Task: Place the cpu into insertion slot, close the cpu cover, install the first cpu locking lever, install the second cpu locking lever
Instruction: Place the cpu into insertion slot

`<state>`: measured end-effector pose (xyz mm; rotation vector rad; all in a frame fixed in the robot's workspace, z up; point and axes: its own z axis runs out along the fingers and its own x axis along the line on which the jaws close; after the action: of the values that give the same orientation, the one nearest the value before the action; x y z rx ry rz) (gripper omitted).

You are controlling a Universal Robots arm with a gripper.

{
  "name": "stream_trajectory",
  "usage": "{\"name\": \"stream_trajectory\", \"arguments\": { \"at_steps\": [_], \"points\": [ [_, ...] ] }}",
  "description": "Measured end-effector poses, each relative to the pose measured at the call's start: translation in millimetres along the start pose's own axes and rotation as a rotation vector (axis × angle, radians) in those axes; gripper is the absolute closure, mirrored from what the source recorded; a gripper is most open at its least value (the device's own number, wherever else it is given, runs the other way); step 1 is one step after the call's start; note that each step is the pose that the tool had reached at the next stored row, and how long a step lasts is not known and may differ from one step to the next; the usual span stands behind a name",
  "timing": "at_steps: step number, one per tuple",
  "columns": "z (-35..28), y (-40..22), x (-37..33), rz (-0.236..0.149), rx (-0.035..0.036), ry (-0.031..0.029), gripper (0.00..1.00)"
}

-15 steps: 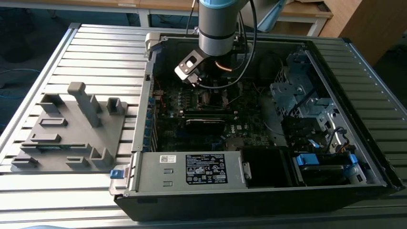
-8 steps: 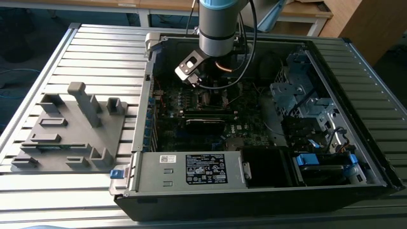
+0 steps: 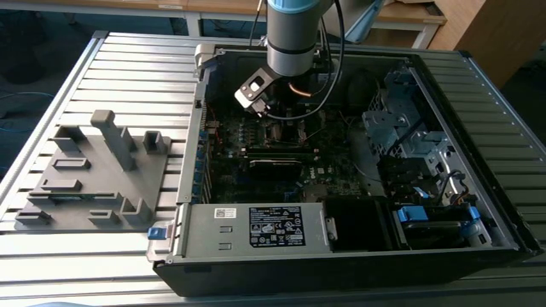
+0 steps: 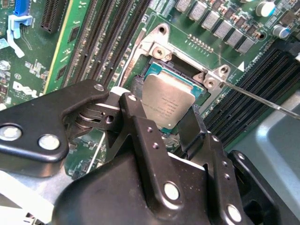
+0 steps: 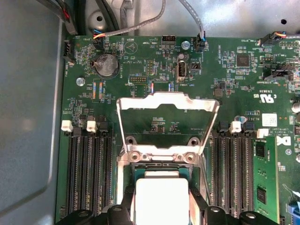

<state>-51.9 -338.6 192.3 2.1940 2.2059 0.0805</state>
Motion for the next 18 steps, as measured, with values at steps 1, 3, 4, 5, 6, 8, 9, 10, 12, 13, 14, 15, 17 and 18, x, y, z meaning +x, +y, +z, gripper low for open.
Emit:
{"name": "stream_trajectory", "arguments": {
  "at_steps": [1, 3, 4, 5, 6, 8, 9, 10, 12, 13, 14, 15, 17, 18],
  "points": [
    [0.1, 0.0, 0.0, 0.0, 0.0, 0.0001, 0.46],
    [0.2, 0.0, 0.0, 0.0, -0.0001, 0.0002, 0.46],
    [0.2, 0.0, 0.0, 0.0, 0.0, 0.0001, 0.46],
    [0.3, 0.0, 0.0, 0.0, 0.0, 0.0001, 0.46],
    [0.5, 0.0, 0.0, 0.0, 0.0, 0.0001, 0.46],
    [1.0, 0.0, 0.0, 0.0, 0.0001, 0.0, 0.46],
    [1.1, -0.1, 0.0, 0.0, 0.0002, -0.0002, 0.46],
    [1.2, -0.1, 0.0, 0.0, 0.0002, -0.0002, 0.46],
    [1.3, 0.0, 0.0, 0.0, 0.0, 0.0, 0.46],
    [1.4, -0.1, 0.0, 0.0, 0.0, 0.0001, 0.46],
    [1.4, -0.1, 0.0, 0.0, 0.0, 0.0001, 0.46],
    [1.4, -0.1, 0.0, 0.0, 0.0, 0.0001, 0.46],
    [1.6, -0.1, 0.0, 0.0, 0.0, 0.0001, 0.46],
    [2.1, -0.1, 0.0, 0.0, 0.0001, -0.0001, 0.46]
  ]
}}
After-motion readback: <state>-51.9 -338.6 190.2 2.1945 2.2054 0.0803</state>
